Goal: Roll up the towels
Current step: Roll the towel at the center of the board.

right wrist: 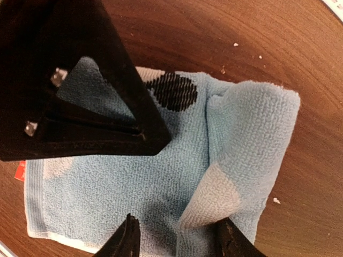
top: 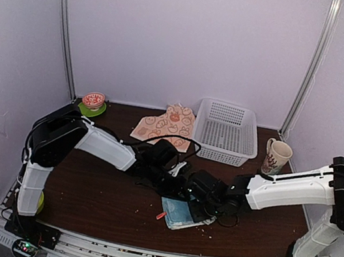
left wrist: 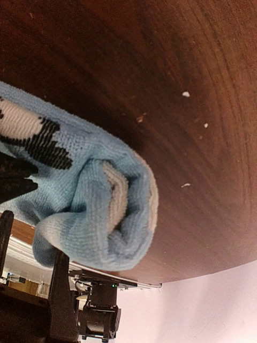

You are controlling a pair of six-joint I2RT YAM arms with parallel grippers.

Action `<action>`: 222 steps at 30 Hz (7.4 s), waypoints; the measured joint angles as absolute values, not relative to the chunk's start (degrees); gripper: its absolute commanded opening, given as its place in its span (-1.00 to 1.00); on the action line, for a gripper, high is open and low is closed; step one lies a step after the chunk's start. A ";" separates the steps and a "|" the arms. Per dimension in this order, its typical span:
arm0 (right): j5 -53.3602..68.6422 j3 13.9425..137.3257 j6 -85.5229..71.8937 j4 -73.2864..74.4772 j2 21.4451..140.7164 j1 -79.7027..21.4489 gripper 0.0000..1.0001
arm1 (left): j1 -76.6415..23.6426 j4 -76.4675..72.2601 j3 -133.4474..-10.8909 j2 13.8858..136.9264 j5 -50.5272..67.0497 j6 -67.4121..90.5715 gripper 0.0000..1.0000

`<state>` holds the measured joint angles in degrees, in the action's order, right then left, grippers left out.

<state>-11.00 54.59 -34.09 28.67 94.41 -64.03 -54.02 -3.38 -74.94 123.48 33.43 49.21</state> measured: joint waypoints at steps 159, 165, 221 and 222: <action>-18.57 55.11 -33.61 40.93 95.15 -54.92 -0.61 | -54.98 1.76 -83.18 129.03 31.94 50.87 -1.00; -22.35 55.29 -34.57 41.87 95.15 -58.13 -0.54 | -54.98 2.04 -83.31 129.03 31.86 50.94 -1.00; -25.74 57.10 -32.67 37.41 98.15 -69.01 -0.05 | -54.98 -2.50 -77.87 126.52 32.49 52.42 -1.00; -25.52 56.95 -32.38 37.08 98.15 -69.01 -0.03 | -54.98 -2.48 -77.87 126.50 32.49 52.42 -1.00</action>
